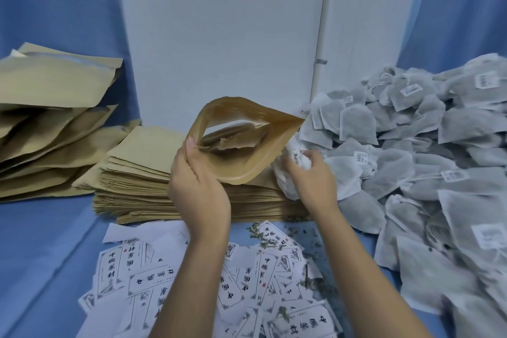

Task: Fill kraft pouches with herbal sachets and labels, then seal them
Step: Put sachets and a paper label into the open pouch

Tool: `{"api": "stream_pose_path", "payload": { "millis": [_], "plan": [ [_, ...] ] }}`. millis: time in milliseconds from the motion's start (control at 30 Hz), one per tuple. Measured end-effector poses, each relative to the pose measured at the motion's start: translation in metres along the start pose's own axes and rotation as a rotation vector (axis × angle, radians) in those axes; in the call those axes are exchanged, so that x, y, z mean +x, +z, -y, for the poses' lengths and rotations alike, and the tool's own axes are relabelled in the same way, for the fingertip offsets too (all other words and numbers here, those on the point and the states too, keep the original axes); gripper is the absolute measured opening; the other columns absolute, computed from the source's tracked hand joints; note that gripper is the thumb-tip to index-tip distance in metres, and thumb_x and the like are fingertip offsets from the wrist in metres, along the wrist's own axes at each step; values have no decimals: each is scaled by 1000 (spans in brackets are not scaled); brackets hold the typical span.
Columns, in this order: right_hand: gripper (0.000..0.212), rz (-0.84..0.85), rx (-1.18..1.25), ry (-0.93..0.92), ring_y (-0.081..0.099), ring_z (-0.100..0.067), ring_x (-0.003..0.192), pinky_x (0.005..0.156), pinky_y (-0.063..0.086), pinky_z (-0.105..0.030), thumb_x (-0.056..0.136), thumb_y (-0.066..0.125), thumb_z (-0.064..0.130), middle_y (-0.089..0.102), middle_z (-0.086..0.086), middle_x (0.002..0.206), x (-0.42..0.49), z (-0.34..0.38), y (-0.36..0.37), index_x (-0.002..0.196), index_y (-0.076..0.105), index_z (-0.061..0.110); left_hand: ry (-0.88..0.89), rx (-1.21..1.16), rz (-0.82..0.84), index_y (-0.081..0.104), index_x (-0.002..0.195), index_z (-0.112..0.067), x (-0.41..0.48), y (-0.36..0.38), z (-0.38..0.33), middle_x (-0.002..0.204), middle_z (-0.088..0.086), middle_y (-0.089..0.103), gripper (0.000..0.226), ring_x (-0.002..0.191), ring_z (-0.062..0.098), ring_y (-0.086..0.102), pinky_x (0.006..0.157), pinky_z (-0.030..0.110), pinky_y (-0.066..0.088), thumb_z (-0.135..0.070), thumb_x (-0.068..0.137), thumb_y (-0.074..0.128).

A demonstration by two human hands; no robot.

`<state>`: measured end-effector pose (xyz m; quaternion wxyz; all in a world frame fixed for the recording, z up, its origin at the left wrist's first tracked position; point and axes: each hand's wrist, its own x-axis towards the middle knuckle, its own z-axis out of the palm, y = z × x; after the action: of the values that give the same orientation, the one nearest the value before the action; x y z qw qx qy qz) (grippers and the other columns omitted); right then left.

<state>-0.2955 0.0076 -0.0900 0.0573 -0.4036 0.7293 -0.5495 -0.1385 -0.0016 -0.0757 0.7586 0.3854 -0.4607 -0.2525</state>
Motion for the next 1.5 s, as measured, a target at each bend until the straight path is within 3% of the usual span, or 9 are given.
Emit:
{"api": "stream_pose_path", "payload": {
  "millis": [167, 333, 500, 733, 867, 1033, 1167, 1233, 1500],
  "plan": [
    [55, -139, 92, -86, 59, -25, 102, 76, 38, -26, 87, 57, 25, 63, -6, 116, -4, 0, 3, 138, 38, 18, -3, -22, -17, 66, 106, -9, 3, -1, 3, 85, -1, 63, 43, 77, 5, 53, 64, 5, 37, -36, 102, 33],
    [63, -231, 350, -214, 56, -3, 65, 59, 42, -9, 85, 50, 11, 65, 7, 112, -12, 9, 2, 143, 31, 30, 1, -31, -48, 64, 96, -17, 5, -5, 1, 75, -13, 59, 35, 69, -10, 52, 61, 2, 34, -34, 102, 34],
    [53, -158, 275, -327, 52, 8, 84, 69, 34, 3, 82, 60, 9, 57, 13, 106, -15, 13, 8, 132, 43, 17, 15, -19, -104, 60, 88, -14, 10, -8, 1, 64, -12, 49, 35, 58, -7, 47, 55, 6, 33, -33, 102, 34],
    [52, 38, -331, -507, 47, -24, 113, 93, 41, -33, 71, 60, -6, 47, -8, 125, -21, -3, 23, 121, 57, 11, 40, -9, -137, 58, 90, -18, 14, -11, -2, 65, -13, 50, 30, 60, -10, 48, 57, 3, 33, -32, 103, 35],
    [26, -47, 58, -565, 55, -17, 84, 72, 43, -33, 67, 50, 9, 63, 6, 87, -26, 11, 8, 85, 67, 14, 65, -1, -131, 64, 104, -2, 19, -14, -1, 85, 6, 67, 44, 82, 5, 60, 73, 13, 43, -34, 102, 33],
    [17, 118, 631, -302, 37, -8, 51, 53, 29, -22, 60, 42, 7, 40, 8, 49, -20, 42, -6, 49, 42, 18, 114, 96, -73, 62, 114, 1, 22, -17, 3, 115, 24, 63, 52, 112, 37, 55, 93, 43, 42, -38, 99, 30],
    [18, 49, 773, -283, 42, -6, 57, 59, 35, -23, 74, 45, 1, 37, -15, 53, -19, 57, -7, 57, 41, -1, 192, 170, 62, 60, 117, 1, 15, -13, 8, 130, 18, 57, 39, 131, 31, 45, 106, 23, 30, -24, 102, 35],
    [8, -28, 800, -366, 45, -2, 60, 57, 39, -17, 70, 46, 7, 50, 5, 58, -23, 63, -10, 68, 51, 12, 214, 185, 108, 61, 117, 1, 12, -11, 11, 131, 16, 55, 38, 134, 29, 41, 103, 15, 26, -23, 102, 35],
    [25, -454, -211, -775, 51, -30, 83, 70, 36, -31, 59, 66, 6, 58, -13, 94, -38, 56, 4, 84, 66, 8, 167, 181, 162, 62, 117, -2, 3, -2, 11, 132, 15, 56, 37, 134, 27, 40, 101, 11, 25, -24, 102, 36]
  ]
}}
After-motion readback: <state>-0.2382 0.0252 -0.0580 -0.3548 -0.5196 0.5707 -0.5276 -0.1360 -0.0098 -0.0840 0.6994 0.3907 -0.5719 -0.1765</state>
